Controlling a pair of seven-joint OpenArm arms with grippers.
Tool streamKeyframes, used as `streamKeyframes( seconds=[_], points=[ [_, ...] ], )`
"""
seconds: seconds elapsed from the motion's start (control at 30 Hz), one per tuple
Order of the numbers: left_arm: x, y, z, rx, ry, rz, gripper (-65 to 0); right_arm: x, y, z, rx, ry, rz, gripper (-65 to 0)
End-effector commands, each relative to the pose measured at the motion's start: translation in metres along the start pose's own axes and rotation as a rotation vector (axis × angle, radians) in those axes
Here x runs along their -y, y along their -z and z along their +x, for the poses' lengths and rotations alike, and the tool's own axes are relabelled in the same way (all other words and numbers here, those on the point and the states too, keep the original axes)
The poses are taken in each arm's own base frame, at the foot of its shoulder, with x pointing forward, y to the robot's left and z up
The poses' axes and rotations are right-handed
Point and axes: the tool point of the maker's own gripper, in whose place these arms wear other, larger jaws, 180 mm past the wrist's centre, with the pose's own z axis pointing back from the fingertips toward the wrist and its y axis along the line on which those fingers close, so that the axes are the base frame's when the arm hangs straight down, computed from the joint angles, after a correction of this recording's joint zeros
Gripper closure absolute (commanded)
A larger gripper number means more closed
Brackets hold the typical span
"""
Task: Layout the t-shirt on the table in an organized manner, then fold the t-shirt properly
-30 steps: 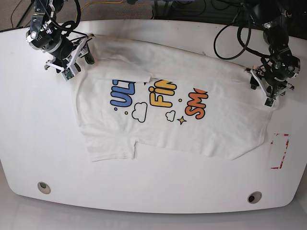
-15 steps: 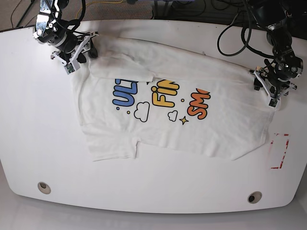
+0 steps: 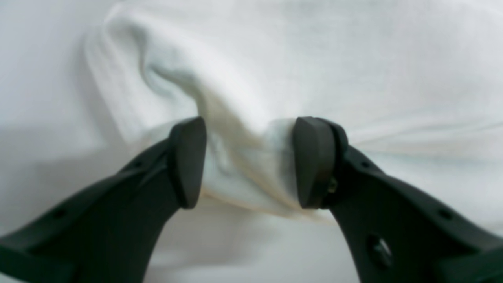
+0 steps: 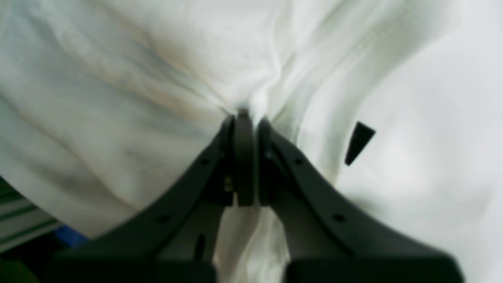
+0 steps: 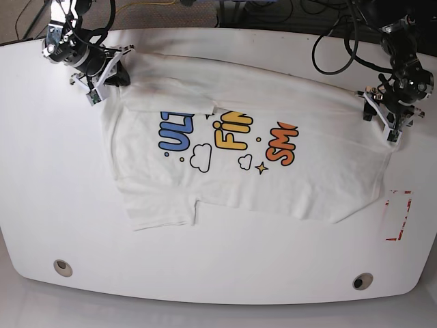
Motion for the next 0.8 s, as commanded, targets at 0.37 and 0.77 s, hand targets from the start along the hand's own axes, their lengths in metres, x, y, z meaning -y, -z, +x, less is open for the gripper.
streamKeyframes(
  seconds=[0.37, 0.77],
  points=[
    [0.018, -0.042, -0.067, -0.146, 0.038, 0.048, -31.9, 0.033, -0.026, -0.022, -0.115, -0.083, -0.069, -1.0],
    [0.026, -0.067, -0.081, -0.159, 0.038, 0.076, -32.5, 0.024, -0.033, -0.026, -0.124, -0.11, -0.06, -3.3]
  ],
)
